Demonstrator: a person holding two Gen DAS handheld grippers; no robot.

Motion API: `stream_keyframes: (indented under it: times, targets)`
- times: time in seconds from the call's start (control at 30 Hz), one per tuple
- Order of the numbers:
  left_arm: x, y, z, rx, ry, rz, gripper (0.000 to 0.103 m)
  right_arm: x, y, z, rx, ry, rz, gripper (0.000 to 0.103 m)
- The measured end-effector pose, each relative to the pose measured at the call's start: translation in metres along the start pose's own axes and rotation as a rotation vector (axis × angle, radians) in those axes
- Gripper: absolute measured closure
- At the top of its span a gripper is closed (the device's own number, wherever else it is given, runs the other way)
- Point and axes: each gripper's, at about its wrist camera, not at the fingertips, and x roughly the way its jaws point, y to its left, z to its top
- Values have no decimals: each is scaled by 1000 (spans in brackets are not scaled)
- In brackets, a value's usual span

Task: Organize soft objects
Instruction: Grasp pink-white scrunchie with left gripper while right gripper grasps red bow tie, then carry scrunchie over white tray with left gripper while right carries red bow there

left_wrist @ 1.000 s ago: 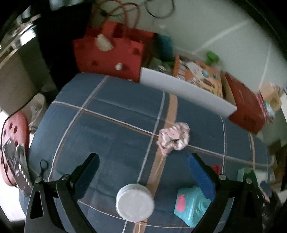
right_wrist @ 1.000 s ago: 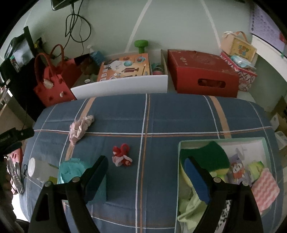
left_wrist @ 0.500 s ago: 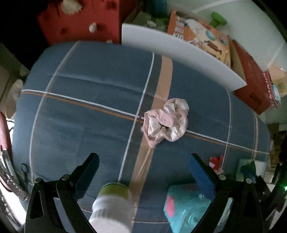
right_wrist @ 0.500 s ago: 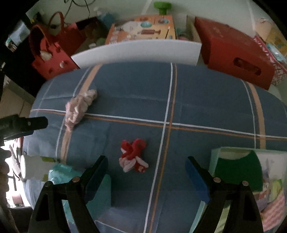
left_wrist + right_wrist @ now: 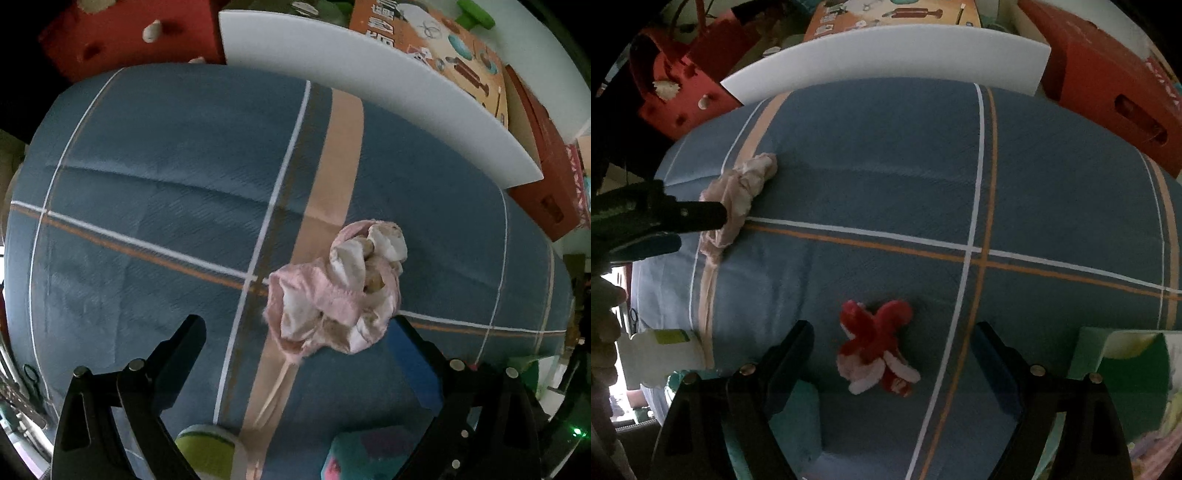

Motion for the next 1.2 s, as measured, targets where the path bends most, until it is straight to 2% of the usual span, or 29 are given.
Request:
stream_keyframes:
  times: [0.07, 0.17, 0.23, 0.3, 0.37, 0.47, 0.6, 0.73, 0.97, 1.1, 1.2]
  targets:
    - [4, -4, 4, -4, 1, -4, 8, 3, 0, 0, 0, 6, -11, 16]
    - [12, -10, 6, -5, 10, -12, 21, 5, 2, 0, -5, 1, -16, 20]
    - [15, -16, 8, 0, 8, -7, 27, 4, 3, 0, -12, -4, -16, 28]
    - [14, -21, 9, 0, -6, -9, 41, 2, 3, -2, -21, -10, -17, 34]
    - [13, -23, 9, -9, -13, -23, 54, 1, 3, -4, -20, -15, -18, 36]
    - [12, -24, 6, -37, -21, -54, 66, 0, 1, -8, -16, -23, -27, 42]
    - [10, -20, -1, -57, -36, -81, 81, -2, 3, -12, -15, -33, -32, 57]
    - [7, -17, -8, -66, -48, -99, 89, -7, -3, -19, 16, -42, 3, 69]
    - [-1, -10, -27, -74, -63, -116, 92, -21, -12, -37, 52, -69, 58, 73]
    - [-13, -8, -41, -94, -83, -170, 92, -39, -15, -49, 62, -111, 69, 73]
    - [-34, -13, -57, -78, -139, -219, 92, -56, -23, -57, 89, -155, 87, 73]
